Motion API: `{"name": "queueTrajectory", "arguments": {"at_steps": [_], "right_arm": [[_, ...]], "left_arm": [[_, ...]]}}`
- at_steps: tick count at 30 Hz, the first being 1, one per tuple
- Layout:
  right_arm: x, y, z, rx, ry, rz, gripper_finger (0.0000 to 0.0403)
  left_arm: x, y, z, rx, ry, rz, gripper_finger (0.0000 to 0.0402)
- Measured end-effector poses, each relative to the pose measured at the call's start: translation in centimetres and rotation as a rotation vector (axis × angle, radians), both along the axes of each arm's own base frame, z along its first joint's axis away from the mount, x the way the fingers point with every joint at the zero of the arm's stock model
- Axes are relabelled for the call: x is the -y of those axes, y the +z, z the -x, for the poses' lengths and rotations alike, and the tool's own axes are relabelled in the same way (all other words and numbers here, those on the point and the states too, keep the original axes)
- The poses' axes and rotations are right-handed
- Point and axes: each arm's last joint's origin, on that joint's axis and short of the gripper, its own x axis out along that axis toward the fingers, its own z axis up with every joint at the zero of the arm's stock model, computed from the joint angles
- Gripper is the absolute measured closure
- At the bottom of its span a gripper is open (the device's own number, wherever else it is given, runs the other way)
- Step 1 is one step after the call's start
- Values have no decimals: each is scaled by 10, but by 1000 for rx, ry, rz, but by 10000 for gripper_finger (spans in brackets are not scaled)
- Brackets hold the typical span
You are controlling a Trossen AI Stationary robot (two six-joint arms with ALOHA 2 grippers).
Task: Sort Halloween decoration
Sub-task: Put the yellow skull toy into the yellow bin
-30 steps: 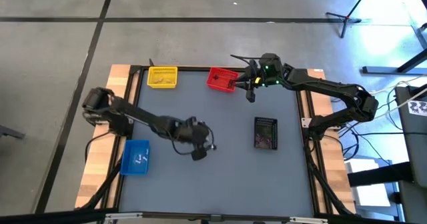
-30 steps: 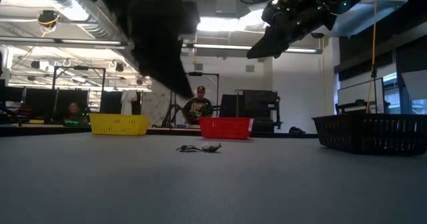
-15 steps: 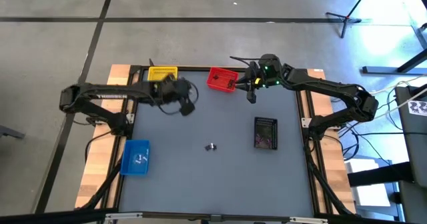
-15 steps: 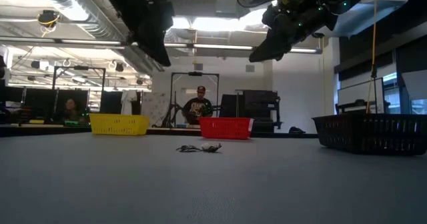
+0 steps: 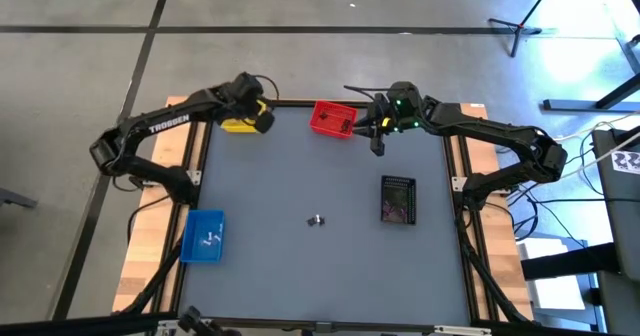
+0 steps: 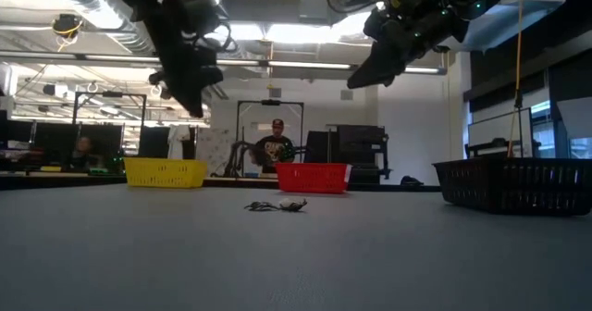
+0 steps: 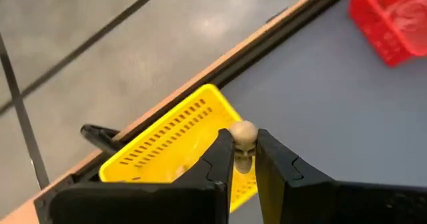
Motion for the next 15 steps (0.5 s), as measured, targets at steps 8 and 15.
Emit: {"name": "queueTrajectory", "arguments": {"at_steps": [8,15], "right_arm": [[-1,-2,1,-25,0,-15,308],[-1,-2,1,-25,0,-15,308]], "left_arm": [[-19,-14,8,-20,52,70,374],[-22,-33,7,-116,16,119,374]]}}
